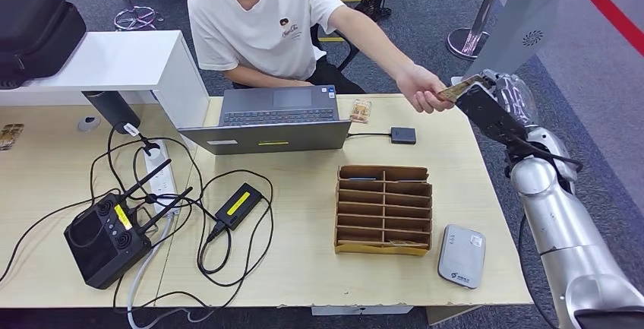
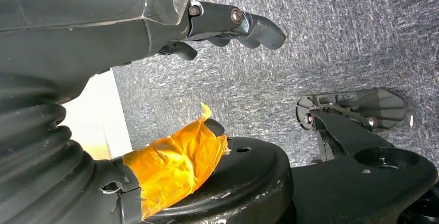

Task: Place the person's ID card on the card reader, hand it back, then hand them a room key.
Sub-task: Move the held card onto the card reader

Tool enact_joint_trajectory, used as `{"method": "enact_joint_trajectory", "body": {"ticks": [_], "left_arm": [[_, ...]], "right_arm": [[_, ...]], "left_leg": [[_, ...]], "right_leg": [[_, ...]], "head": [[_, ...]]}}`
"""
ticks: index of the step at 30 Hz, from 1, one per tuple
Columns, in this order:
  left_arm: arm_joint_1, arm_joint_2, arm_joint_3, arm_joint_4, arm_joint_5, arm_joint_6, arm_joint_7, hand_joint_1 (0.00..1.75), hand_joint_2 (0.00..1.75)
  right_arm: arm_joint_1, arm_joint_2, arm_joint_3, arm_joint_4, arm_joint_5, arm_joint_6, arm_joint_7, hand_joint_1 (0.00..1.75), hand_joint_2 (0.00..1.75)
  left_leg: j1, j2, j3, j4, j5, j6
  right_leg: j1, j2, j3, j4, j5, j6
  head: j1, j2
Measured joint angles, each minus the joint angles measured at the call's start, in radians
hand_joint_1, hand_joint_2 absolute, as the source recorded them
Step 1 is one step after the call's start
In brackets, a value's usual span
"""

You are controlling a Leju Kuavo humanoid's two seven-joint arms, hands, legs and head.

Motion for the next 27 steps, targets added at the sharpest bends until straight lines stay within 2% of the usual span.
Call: {"method": "enact_joint_trajectory", "body": {"ticks": [16,21,27], "left_arm": [[0.001,-0.001,0.0,0.0,-0.003,-0.01,-0.021,0.0,1.75],[0.001,-0.003,0.0,0.0,0.005,-0.008,-0.017,0.0,1.75],[0.001,-0.004,0.006,0.0,0.013,-0.003,-0.013,0.0,1.75]], "right_arm": [[0.021,0.0,-0.011,-0.011,-0.002,0.0,-0.011,1.75,1.75],[0.066,-0.012,-0.038,-0.052,-0.015,-0.012,-0.024,1.75,1.75],[0.167,-0.045,-0.096,-0.154,-0.051,-0.007,-0.051,1.75,1.75]], "left_leg": [[0.0,0.0,0.0,0.0,0.0,0.0],[0.0,0.0,0.0,0.0,0.0,0.0],[0.0,-0.001,0.0,0.0,0.0,0.0]], "right_leg": [[0.0,0.0,0.0,0.0,0.0,0.0],[0.0,0.0,0.0,0.0,0.0,0.0],[0.0,-0.001,0.0,-0.001,0.0,0.0]], "head": [[0.0,0.0],[0.0,0.0],[0.0,0.0]]}}
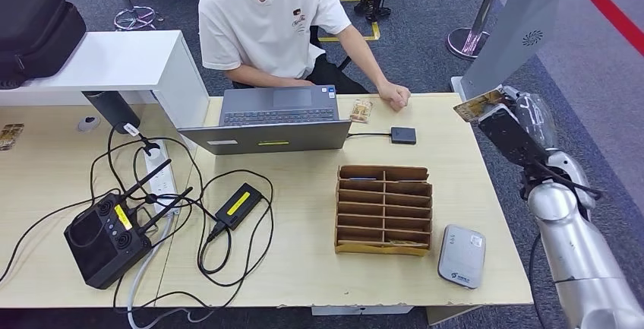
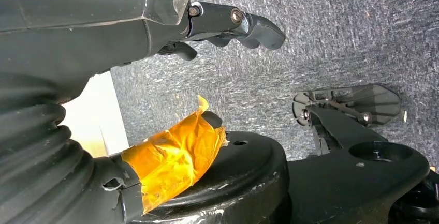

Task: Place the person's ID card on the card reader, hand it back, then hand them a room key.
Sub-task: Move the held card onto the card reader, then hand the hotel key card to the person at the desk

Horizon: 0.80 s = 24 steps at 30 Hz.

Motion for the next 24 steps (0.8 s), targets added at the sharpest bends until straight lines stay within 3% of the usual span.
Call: {"method": "enact_joint_trajectory", "body": {"ticks": [11,24], "left_arm": [[0.002,-0.002,0.012,0.0,0.02,0.007,-0.006,0.0,1.75],[0.002,-0.004,0.035,0.0,0.027,0.016,-0.01,0.0,1.75]], "right_arm": [[0.217,-0.048,-0.118,-0.208,-0.045,0.016,-0.056,1.75,1.75],[0.432,-0.053,-0.23,-0.393,-0.027,0.034,-0.097,1.75,1.75]], "left_leg": [[0.0,-0.003,-0.001,0.0,0.0,0.0],[0.0,-0.002,-0.001,0.0,-0.001,0.0]], "right_leg": [[0.0,-0.003,0.0,-0.001,0.0,0.0],[0.0,-0.002,0.0,-0.001,-0.001,0.001]], "head": [[0.0,0.0],[0.0,0.0]]}}
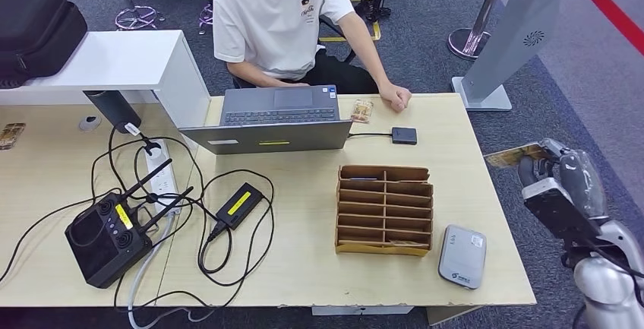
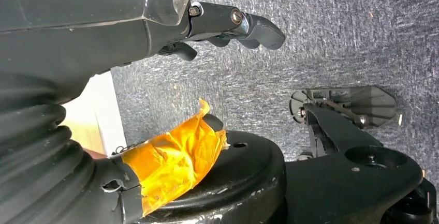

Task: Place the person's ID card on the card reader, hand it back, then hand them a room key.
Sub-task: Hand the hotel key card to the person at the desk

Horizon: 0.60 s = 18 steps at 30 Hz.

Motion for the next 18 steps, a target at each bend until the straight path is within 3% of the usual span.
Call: {"method": "enact_joint_trajectory", "body": {"ticks": [8,18], "left_arm": [[0.0,0.0,0.004,0.0,-0.011,0.015,-0.002,0.0,1.75],[-0.001,0.0,0.004,0.0,-0.025,0.017,-0.002,0.0,1.75]], "right_arm": [[0.189,0.04,-0.037,-0.091,0.088,-0.007,-0.047,1.75,1.75],[0.243,0.114,-0.007,-0.036,0.146,-0.037,-0.048,1.75,1.75]], "left_leg": [[0.0,0.001,0.0,0.0,-0.002,0.0],[0.0,0.002,0.0,0.0,-0.001,0.0]], "right_leg": [[0.0,0.001,-0.001,0.0,-0.001,-0.001],[0.0,0.002,-0.001,0.0,-0.001,-0.001]], "head": [[0.0,0.0],[0.0,0.0]]}}
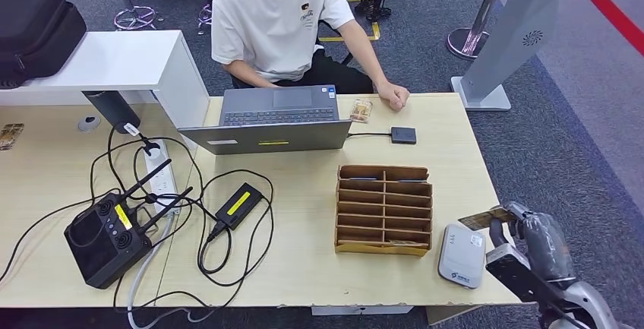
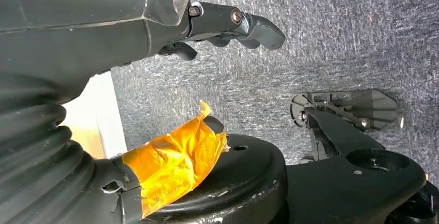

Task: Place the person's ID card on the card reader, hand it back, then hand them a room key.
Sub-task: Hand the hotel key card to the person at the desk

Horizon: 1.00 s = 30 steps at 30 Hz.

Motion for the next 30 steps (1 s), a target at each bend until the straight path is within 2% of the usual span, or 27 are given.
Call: {"method": "enact_joint_trajectory", "body": {"ticks": [7,30], "left_arm": [[-0.001,0.0,0.0,0.0,-0.012,0.0,0.002,0.0,1.75],[-0.001,-0.005,0.0,0.0,-0.019,0.004,0.006,0.0,1.75]], "right_arm": [[-0.003,0.035,0.04,0.068,0.032,-0.025,0.008,1.75,1.75],[-0.03,0.081,0.068,0.263,-0.016,-0.024,0.005,1.75,1.75]], "left_leg": [[0.0,0.0,0.0,0.0,0.0,0.0],[0.0,0.0,0.0,0.0,0.0,0.0]], "right_leg": [[0.0,0.0,0.0,0.0,0.0,0.0],[0.0,0.0,0.0,0.0,0.0,0.0]], "head": [[0.0,0.0],[0.0,0.0]]}}
